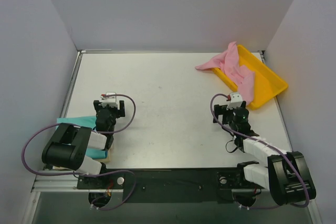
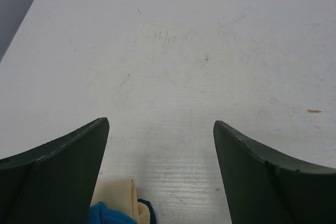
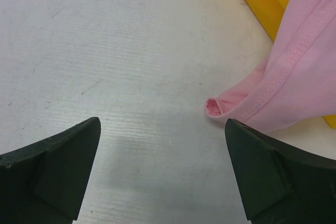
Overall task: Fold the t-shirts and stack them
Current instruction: Grab crumpled tshirt from bin with the right arm
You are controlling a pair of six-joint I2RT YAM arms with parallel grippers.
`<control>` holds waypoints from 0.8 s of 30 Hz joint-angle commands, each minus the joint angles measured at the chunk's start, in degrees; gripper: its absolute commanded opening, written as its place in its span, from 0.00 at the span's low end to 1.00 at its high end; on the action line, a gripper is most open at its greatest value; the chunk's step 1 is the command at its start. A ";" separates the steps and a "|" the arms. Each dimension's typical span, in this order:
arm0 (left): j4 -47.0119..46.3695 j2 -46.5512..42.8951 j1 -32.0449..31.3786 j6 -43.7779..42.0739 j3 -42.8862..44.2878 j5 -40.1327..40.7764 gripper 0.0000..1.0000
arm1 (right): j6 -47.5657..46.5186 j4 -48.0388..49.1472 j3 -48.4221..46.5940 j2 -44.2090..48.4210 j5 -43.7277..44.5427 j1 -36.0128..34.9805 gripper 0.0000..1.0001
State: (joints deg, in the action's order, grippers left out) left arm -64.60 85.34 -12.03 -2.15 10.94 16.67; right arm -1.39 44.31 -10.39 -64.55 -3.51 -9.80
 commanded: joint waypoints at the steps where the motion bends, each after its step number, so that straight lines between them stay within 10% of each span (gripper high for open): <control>1: -5.19 -0.97 -0.54 -0.22 -0.57 1.79 0.92 | 1.04 -2.99 -4.71 2.40 -1.68 1.01 1.00; 9: -8.46 -8.56 -1.24 -3.64 -3.38 -1.08 0.92 | 8.22 -27.68 -25.27 8.58 -1.14 4.87 1.00; 15: 48.70 -26.53 -3.34 -9.46 17.78 -21.66 0.92 | 11.23 -48.42 -50.13 -9.75 -2.12 13.67 1.00; 24: 57.13 -20.92 -4.31 1.71 28.18 -25.80 0.97 | 18.00 -71.63 -87.41 -47.64 7.80 18.15 0.83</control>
State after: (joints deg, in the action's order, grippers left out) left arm -16.49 61.65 -16.27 -5.41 38.83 -5.34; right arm 12.78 -10.24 -87.55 -100.97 -2.24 7.01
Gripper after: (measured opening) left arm 0.968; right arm 0.841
